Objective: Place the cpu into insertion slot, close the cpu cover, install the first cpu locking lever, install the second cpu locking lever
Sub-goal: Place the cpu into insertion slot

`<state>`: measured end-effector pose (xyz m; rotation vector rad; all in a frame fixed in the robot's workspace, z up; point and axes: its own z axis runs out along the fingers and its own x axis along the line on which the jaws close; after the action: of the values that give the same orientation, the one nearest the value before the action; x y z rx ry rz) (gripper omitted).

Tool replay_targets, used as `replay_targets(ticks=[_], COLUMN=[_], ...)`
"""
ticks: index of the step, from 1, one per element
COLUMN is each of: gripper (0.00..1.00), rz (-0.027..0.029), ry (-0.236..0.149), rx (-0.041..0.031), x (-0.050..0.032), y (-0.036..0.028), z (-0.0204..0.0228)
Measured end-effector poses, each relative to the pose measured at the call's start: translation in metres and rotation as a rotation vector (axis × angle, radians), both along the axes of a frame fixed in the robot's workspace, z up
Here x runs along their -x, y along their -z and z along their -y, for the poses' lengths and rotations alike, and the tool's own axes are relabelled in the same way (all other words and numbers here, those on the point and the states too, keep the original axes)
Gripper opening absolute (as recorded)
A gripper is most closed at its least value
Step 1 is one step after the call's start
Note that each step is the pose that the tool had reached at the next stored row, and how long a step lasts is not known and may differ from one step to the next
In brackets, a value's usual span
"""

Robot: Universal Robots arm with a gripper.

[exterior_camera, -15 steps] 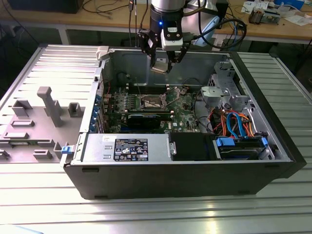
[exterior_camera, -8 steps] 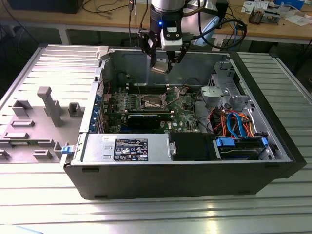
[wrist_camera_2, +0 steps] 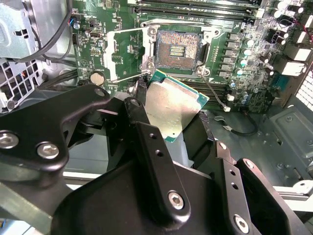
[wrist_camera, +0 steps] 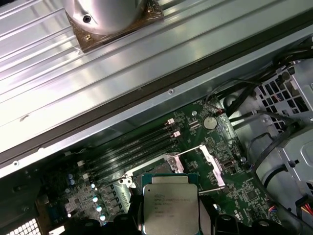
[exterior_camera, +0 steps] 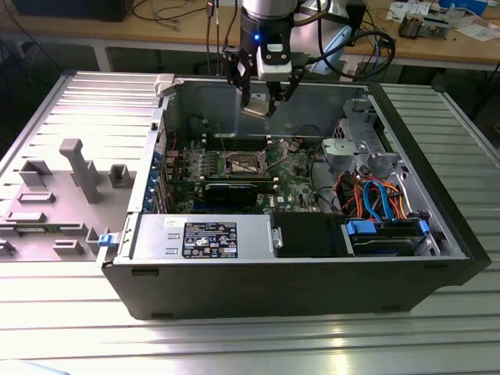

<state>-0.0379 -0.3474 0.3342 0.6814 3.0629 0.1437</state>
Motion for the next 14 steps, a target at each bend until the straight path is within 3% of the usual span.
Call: replay_targets(ticks=[14], gripper=[0.55], rz=[0.0], ry=[0.026], rx=[0.0], x=[0.0], y=[0.0], z=[0.0])
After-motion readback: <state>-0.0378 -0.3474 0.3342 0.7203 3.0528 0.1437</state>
